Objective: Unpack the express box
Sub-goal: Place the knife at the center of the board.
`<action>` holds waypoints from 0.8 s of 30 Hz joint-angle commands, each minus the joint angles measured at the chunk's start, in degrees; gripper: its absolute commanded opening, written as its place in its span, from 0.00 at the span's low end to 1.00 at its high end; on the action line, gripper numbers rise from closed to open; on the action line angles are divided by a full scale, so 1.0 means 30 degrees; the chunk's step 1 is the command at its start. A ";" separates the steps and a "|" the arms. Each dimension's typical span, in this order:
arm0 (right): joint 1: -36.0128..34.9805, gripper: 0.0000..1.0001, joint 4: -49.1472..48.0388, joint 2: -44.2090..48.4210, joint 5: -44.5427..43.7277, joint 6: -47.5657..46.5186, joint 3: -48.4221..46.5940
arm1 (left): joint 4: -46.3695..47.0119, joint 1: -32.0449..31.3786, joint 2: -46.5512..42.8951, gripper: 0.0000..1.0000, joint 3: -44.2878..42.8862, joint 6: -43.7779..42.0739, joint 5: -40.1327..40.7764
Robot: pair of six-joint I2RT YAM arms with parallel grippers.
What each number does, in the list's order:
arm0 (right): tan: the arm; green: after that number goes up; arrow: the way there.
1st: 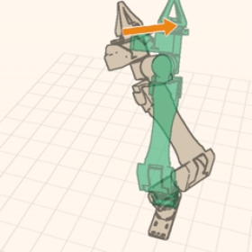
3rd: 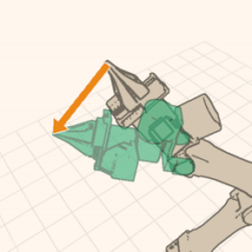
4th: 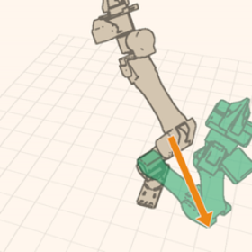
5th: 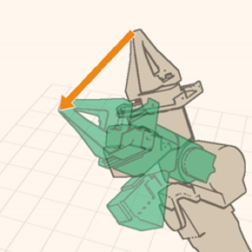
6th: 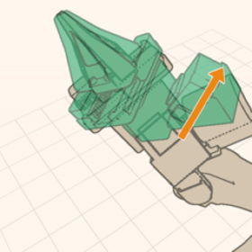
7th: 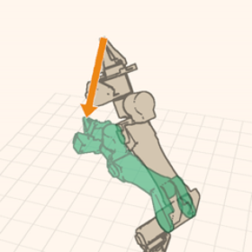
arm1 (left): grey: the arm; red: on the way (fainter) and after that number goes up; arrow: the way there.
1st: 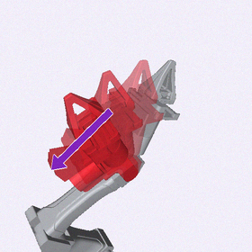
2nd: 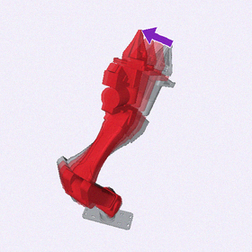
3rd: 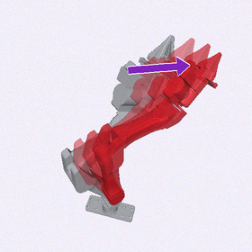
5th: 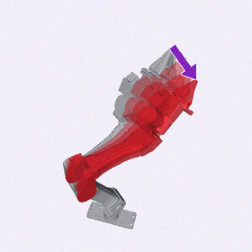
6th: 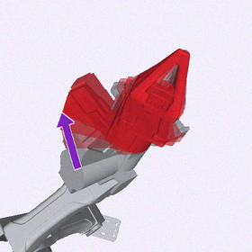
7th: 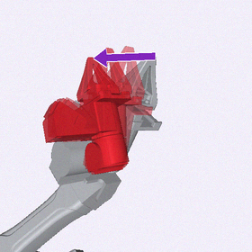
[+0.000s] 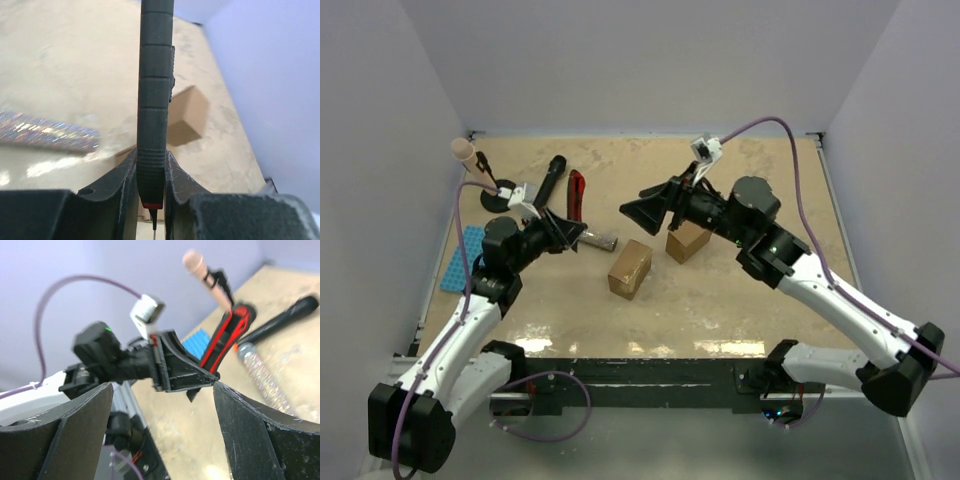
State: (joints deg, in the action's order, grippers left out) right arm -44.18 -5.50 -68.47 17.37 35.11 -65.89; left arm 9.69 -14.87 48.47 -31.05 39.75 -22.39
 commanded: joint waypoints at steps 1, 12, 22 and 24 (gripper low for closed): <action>0.0079 0.86 -0.0101 0.1783 -0.2243 -0.1216 0.1393 | -0.2936 0.1176 0.0573 0.00 -0.0145 0.2035 0.3566; 0.0079 0.83 -0.0628 0.3046 -0.2888 -0.1304 0.4617 | -0.3200 0.1501 -0.1186 0.00 0.3988 0.6172 0.6496; 0.0079 0.82 -0.1098 0.3399 -0.3269 -0.1128 0.6376 | -0.2207 0.1501 -0.0338 0.00 0.6686 0.8430 0.6058; 0.0050 0.82 -0.0951 0.3282 -0.3385 -0.1245 0.6406 | -0.1711 0.1501 0.0453 0.03 0.6891 0.8372 0.5825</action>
State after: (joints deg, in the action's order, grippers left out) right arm -44.18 -6.87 -58.87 9.04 32.29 -46.87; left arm -0.36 -10.57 47.18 -11.33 62.43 -4.23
